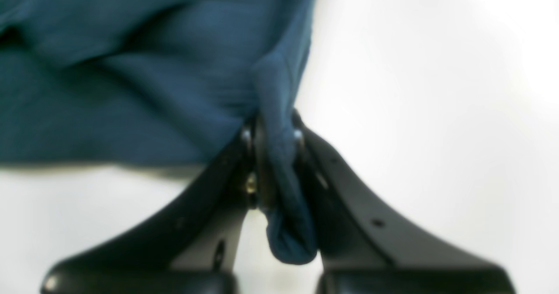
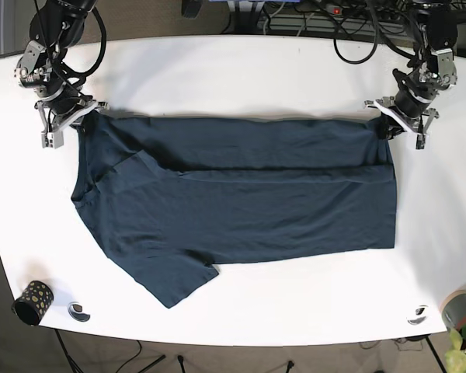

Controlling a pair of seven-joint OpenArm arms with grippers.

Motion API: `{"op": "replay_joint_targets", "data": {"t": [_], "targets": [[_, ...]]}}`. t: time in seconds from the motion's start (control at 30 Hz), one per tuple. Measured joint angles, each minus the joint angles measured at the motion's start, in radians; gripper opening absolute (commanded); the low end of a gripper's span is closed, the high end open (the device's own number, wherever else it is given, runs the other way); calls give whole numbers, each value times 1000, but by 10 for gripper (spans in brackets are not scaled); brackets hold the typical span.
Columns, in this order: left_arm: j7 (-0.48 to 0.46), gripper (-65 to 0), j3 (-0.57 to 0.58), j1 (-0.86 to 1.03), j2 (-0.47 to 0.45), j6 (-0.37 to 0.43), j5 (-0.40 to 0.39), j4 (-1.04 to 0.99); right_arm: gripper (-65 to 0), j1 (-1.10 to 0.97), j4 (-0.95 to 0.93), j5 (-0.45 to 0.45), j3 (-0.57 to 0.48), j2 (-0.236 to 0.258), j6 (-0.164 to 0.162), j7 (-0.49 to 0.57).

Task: Fold the T-shirt properly
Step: 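Release the folded edge and raise both grippers back toward the robot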

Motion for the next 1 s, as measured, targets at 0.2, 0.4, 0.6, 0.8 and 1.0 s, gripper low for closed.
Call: {"op": "replay_joint_targets", "data": {"t": [0.2,0.4,0.6,0.8,1.0], "targets": [[3,-650,-55,95,-16,4,4,56,-650,-114,90,-2,2,-8,0,-1],[3,-650,-103,187,-37,4,5,80,-650,-198,163,-3,31,-60,0,-8],[4,-650,-162,252,-35,-74,5,111,-650,-262,193,-3,37,-72,1,-4],[11,-650,-198,290,-35,-85,5,128,-650,-304,206,-2,37,-106,3,-2],[87,-650,-258,291,-35,-122,5,148,-650,-347,207,-1,39,-104,3,-1]]}}
